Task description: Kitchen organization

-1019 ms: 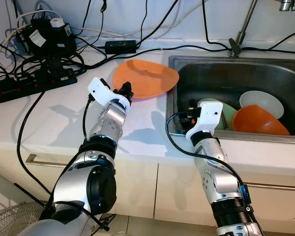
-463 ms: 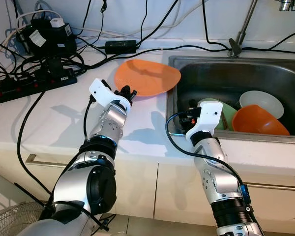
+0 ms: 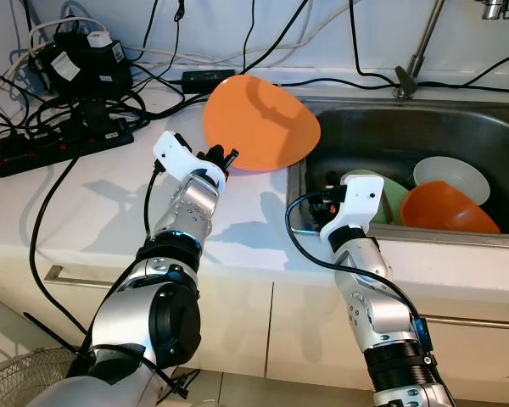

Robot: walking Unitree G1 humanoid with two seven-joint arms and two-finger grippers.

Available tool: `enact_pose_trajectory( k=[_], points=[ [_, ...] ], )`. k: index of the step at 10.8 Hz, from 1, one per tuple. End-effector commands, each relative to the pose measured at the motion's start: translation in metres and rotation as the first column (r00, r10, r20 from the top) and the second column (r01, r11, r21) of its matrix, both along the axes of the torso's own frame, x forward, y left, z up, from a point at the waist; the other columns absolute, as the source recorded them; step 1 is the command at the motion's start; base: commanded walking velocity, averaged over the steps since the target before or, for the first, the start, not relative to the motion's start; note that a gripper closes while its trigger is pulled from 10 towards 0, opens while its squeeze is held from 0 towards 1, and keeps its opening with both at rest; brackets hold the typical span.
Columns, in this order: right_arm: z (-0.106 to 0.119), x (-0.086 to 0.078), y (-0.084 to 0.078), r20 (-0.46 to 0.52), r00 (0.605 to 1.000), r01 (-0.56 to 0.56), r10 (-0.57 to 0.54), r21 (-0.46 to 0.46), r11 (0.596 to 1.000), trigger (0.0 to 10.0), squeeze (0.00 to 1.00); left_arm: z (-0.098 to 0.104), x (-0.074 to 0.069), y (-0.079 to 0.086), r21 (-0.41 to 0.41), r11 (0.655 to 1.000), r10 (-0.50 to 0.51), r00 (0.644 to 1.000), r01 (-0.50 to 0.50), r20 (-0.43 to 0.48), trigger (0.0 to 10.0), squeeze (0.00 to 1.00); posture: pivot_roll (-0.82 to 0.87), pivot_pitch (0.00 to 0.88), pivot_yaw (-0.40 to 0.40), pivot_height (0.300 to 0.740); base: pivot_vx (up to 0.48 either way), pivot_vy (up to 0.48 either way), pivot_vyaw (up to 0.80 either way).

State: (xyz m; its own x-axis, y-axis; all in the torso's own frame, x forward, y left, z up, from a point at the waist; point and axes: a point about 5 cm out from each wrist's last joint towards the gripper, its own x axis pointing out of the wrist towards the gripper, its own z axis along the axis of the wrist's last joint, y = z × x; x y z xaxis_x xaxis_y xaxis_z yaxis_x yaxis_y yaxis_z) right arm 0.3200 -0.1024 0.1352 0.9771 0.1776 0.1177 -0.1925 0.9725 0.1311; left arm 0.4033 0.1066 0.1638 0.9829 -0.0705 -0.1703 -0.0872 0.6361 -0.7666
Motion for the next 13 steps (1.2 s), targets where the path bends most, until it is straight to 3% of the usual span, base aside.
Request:
enact_pose_trajectory(
  k=[1, 2, 3, 8, 11, 12, 13],
  points=[
    [0.001, 0.002, 0.002, -0.013, 1.0, -0.004, 0.004, -0.007, 1.0, 10.0, 0.0, 0.005, 0.001, 0.0, 0.016, 1.0, -0.003, 1.0, 0.003, 0.02, 0.0, 0.0, 0.04, 0.0, 0.056, 0.74, 0.0, 0.0, 0.0],
    [0.001, 0.002, 0.002, -0.013, 1.0, -0.002, 0.002, -0.005, 1.0, 10.0, 0.0, 0.005, 0.001, 0.001, -0.017, 1.0, 0.004, 0.999, -0.003, 0.049, 0.0, 0.0, 0.04, 0.0, 0.057, 0.74, 0.0, 0.0, 0.0],
    [0.0, 0.002, 0.001, -0.014, 1.0, 0.003, -0.003, -0.004, 1.0, 10.0, 0.0, 0.012, -0.001, 0.001, -0.142, 0.99, 0.011, 0.988, 0.011, 0.153, 10.0, 0.0, 0.04, 0.0, 0.056, 0.74, 0.0, 0.0, 0.0],
    [0.001, 0.005, -0.001, -0.012, 1.0, 0.014, -0.014, 0.004, 1.0, 10.0, 0.0, 0.006, -0.021, 0.003, -0.339, 0.94, 0.063, 0.961, 0.033, 0.269, 10.0, 0.0, 0.05, 0.0, 0.046, 0.74, 0.0, 0.0, 0.0],
    [0.011, 0.009, -0.003, 0.008, 1.0, 0.028, -0.029, 0.054, 0.998, 10.0, 0.0, 0.009, -0.034, -0.007, -0.304, 0.948, 0.0, 0.955, 0.095, 0.297, 10.0, 0.0, 0.05, 0.0, 0.051, 0.74, 0.0, 0.0, 0.0],
    [0.019, 0.012, -0.007, 0.017, 0.999, 0.044, -0.046, 0.103, 0.994, 10.0, 1.0, 0.011, -0.04, -0.008, -0.291, 0.95, -0.018, 0.952, 0.111, 0.306, 10.0, 0.0, 0.05, 0.0, 0.054, 0.74, 0.0, 0.0, 0.0],
    [0.023, 0.014, -0.009, 0.014, 0.998, 0.056, -0.059, 0.147, 0.988, 10.0, 1.0, 0.012, -0.044, -0.009, -0.276, 0.953, -0.034, 0.95, 0.124, 0.311, 10.0, 0.0, 0.05, 0.0, 0.055, 0.74, 0.0, 0.0, 0.0]
  ],
)
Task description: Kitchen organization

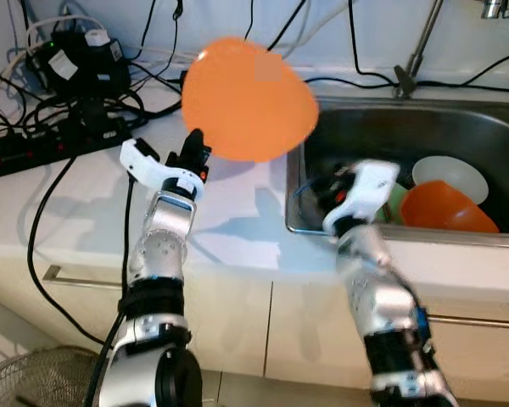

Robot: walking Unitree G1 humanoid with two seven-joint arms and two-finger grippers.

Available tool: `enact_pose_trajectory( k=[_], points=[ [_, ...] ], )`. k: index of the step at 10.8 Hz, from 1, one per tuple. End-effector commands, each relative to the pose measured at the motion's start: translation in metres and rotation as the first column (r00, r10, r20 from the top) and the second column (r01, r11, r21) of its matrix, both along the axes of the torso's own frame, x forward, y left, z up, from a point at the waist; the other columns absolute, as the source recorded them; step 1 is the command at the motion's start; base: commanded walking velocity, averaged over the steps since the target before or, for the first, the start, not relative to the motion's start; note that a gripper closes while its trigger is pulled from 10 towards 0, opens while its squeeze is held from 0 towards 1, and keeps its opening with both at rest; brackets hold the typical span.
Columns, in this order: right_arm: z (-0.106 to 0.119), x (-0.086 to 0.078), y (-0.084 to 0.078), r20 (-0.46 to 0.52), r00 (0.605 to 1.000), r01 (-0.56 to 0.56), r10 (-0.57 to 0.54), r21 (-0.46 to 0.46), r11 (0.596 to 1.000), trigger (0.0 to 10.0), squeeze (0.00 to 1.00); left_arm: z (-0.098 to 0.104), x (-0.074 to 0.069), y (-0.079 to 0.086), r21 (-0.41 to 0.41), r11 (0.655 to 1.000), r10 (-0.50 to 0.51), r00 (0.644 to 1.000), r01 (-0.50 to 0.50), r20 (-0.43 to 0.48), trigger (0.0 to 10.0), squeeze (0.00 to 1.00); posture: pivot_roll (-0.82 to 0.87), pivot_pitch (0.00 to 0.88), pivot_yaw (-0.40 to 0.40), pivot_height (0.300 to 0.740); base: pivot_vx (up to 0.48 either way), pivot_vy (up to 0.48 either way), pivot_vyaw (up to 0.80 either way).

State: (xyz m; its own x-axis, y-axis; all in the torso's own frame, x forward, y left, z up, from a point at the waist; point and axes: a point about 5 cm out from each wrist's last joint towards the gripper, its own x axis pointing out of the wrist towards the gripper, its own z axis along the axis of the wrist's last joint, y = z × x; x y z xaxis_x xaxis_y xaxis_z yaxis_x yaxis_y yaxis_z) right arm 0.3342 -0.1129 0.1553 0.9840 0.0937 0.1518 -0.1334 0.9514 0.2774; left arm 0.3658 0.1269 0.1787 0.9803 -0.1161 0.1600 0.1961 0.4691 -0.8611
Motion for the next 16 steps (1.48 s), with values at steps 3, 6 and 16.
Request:
enact_pose_trajectory(
  k=[3, 6, 16],
  points=[
    [0.013, 0.005, 0.001, -0.016, 1.0, -0.016, 0.02, 0.209, 0.978, 10.0, 0.0, -0.002, -0.012, -0.034, -0.074, 0.994, -0.078, 0.997, 0.077, -0.005, 10.0, 0.0, 0.05, 0.0, 0.061, 0.74, 0.0, 0.0, 0.0],
    [0.012, 0.006, 0.002, -0.054, 0.997, -0.028, 0.051, 0.354, 0.935, 10.0, 0.0, 0.005, -0.013, -0.04, -0.054, 0.993, -0.107, 0.994, 0.107, 0.011, 10.0, 0.0, 0.05, 0.0, 0.06, 0.74, 0.0, 0.0, 0.0],
    [0.007, 0.008, 0.001, -0.096, 0.992, -0.025, 0.081, 0.479, 0.877, 10.0, 0.0, 0.02, -0.023, -0.057, -0.067, 0.957, -0.274, 0.954, 0.283, 0.118, 10.0, 0.0, 0.07, 0.0, 0.052, 0.74, 0.0, 0.0, 0.0]
  ],
)
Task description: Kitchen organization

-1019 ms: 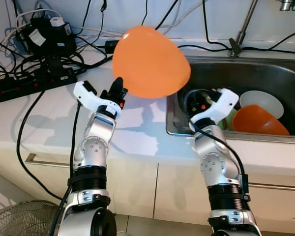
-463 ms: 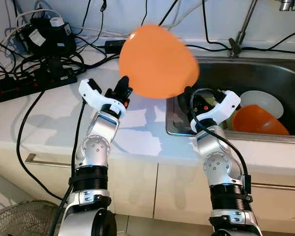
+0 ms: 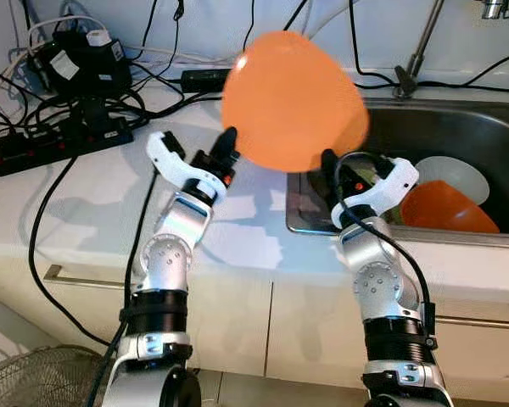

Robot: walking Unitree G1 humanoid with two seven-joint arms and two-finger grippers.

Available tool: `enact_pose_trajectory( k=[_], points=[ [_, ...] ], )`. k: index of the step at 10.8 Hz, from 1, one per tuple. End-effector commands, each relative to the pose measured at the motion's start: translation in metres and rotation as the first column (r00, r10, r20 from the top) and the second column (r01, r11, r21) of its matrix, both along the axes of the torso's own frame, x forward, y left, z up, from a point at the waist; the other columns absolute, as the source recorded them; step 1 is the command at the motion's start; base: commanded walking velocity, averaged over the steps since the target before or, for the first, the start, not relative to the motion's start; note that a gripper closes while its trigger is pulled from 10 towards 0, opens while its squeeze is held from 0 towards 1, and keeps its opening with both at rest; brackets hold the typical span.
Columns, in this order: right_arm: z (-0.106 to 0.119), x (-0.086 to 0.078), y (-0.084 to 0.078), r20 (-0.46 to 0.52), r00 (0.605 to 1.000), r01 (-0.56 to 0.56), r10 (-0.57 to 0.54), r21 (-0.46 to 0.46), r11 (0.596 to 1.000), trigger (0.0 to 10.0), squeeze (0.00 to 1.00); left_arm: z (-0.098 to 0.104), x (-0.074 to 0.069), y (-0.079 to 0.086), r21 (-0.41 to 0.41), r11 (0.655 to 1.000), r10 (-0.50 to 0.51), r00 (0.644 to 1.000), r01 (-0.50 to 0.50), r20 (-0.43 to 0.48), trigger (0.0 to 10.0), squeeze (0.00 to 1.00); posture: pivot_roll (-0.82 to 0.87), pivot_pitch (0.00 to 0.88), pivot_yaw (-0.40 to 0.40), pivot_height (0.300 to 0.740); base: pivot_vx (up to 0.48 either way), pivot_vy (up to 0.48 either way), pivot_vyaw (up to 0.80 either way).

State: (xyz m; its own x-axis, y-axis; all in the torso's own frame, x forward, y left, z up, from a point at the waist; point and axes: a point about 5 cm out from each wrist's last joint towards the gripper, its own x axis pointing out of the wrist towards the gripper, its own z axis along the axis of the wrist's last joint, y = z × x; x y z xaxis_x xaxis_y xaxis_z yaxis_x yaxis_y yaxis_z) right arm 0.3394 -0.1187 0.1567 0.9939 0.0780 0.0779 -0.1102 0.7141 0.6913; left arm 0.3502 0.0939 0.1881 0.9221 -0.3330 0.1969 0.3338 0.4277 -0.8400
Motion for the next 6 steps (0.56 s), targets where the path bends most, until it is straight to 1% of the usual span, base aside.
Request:
enact_pose_trajectory(
  k=[1, 2, 3, 4, 5, 6],
  points=[
    [0.0073, 0.0038, 0.0054, 0.005, 1.0, -0.005, 0.004, 0.066, 0.998, 10.0, 0.0, 0.0096, -0.0088, -0.026, -0.103, 0.992, -0.072, 0.996, 0.077, 0.055, 10.0, 0.0, 0.06, 0.0, 0.053, 0.74, 0.0, 0.0, 0.0],
    [0.009, 0.0048, 0.0021, 0.005, 1.0, 0.01, -0.011, 0.117, 0.993, 10.0, 0.0, 0.0085, -0.0098, -0.0275, -0.097, 0.991, -0.084, 0.995, 0.089, 0.054, 10.0, 0.0, 0.07, 0.0, 0.053, 0.74, 0.0, 0.0, 0.0],
    [0.0109, 0.0056, 0.0004, 0.009, 1.0, 0.015, -0.017, 0.144, 0.989, 10.0, 0.0, 0.0083, -0.0102, -0.0278, -0.094, 0.991, -0.088, 0.995, 0.093, 0.054, 10.0, 0.0, 0.07, 0.0, 0.053, 0.74, 0.0, 0.0, 0.0],
    [0.013, 0.006, 0.0009, 0.019, 1.0, 0.012, -0.015, 0.155, 0.988, 5.6, 0.0, 0.0077, -0.0103, -0.0274, -0.088, 0.992, -0.089, 0.995, 0.094, 0.052, 10.0, 0.0, 0.07, 0.0, 0.054, 0.74, 0.0, 0.0, 0.0],
    [0.0142, 0.0058, 0.0015, 0.026, 1.0, 0.009, -0.013, 0.161, 0.987, 0.0, 0.0, 0.0069, -0.0103, -0.027, -0.085, 0.992, -0.088, 0.995, 0.092, 0.05, 10.0, 0.0, 0.07, 0.0, 0.054, 0.74, 0.0, 0.0, 0.0],
    [0.0151, 0.0057, 0.002, 0.031, 0.999, 0.006, -0.012, 0.163, 0.987, 0.0, 0.0, 0.0059, -0.0103, -0.0265, -0.081, 0.992, -0.088, 0.995, 0.091, 0.047, 10.0, 0.0, 0.07, 0.0, 0.054, 0.74, 0.0, 0.0, 0.0]
  ],
)
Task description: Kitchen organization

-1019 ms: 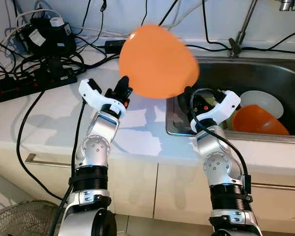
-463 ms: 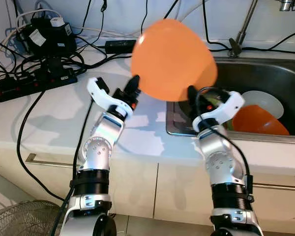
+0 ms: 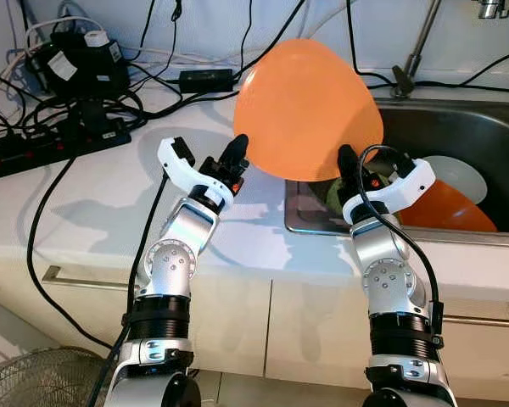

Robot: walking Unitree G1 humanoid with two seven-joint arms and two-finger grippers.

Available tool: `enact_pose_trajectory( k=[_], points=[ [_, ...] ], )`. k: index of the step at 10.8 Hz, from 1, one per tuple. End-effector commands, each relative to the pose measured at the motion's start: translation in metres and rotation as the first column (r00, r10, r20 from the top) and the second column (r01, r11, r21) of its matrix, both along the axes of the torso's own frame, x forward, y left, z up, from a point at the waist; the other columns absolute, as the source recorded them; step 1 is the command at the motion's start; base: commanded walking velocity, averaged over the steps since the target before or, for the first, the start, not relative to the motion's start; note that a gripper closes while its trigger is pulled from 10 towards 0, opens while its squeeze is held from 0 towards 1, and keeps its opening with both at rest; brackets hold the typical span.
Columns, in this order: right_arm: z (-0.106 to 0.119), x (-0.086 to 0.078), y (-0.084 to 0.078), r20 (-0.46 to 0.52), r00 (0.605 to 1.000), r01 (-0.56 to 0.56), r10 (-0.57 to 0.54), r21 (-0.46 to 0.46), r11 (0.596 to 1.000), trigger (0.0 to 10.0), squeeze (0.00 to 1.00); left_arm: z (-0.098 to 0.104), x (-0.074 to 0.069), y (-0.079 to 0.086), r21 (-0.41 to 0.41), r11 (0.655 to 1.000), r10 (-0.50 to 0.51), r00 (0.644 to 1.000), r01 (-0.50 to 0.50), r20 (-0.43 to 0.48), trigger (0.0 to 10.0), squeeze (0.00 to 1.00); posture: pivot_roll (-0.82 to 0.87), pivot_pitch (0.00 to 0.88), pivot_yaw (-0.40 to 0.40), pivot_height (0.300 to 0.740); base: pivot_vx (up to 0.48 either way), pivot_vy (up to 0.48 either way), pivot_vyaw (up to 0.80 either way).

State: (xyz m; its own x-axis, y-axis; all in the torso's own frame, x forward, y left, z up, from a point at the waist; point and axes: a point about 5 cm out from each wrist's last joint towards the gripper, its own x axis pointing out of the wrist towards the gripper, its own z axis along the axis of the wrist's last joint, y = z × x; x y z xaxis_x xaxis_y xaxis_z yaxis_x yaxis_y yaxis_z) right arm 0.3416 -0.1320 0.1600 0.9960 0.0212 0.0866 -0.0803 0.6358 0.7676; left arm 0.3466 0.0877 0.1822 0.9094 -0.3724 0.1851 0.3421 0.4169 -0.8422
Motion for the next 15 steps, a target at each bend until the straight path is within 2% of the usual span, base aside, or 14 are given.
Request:
enact_pose_trajectory(
  k=[1, 7, 8, 12, 14, 15],
  points=[
    [0.012, 0.004, 0.015, 0.035, 0.999, -0.038, 0.036, 0.062, 0.997, 0.0, 0.0, 0.01, -0.006, -0.02, -0.078, 0.996, -0.045, 0.998, 0.049, 0.046, 10.0, 0.0, 0.07, 0.0, 0.054, 0.74, 0.0, 0.0, 0.0],
    [0.015, 0.005, 0.01, 0.043, 0.999, -0.034, 0.027, 0.178, 0.983, 0.0, 0.0, -0.002, -0.007, -0.026, 0.021, 0.997, -0.068, 0.998, 0.068, 0.011, 10.0, 0.0, 0.07, 0.0, 0.054, 0.74, 0.0, 0.0, 0.0],
    [0.016, 0.005, 0.009, 0.044, 0.999, -0.032, 0.024, 0.206, 0.978, 0.0, 0.0, -0.005, -0.007, -0.027, 0.038, 0.997, -0.066, 0.998, 0.066, 0.0, 10.0, 1.0, 0.07, 0.0, 0.054, 0.74, 0.0, 0.0, 0.0],
    [0.017, 0.005, 0.008, 0.053, 0.998, -0.04, 0.028, 0.254, 0.966, 0.0, 0.0, -0.01, -0.006, -0.026, 0.079, 0.995, -0.061, 0.998, 0.063, -0.022, 10.0, 1.0, 0.07, 0.0, 0.055, 0.74, 0.0, 0.0, 0.0],
    [0.019, 0.005, 0.004, 0.053, 0.999, -0.018, 0.004, 0.273, 0.962, 0.0, 0.0, -0.013, -0.008, -0.029, 0.172, 0.982, -0.076, 0.997, 0.075, -0.001, 10.0, 1.0, 0.07, 0.0, 0.054, 0.74, 0.0, 0.0, 0.0],
    [0.02, 0.006, -0.003, 0.064, 0.998, 0.01, -0.031, 0.307, 0.952, 0.0, 0.0, -0.016, -0.01, -0.032, 0.305, 0.949, -0.09, 0.996, 0.078, 0.026, 10.0, 1.0, 0.07, 0.0, 0.054, 0.74, 0.0, 0.0, 0.0]
  ],
)
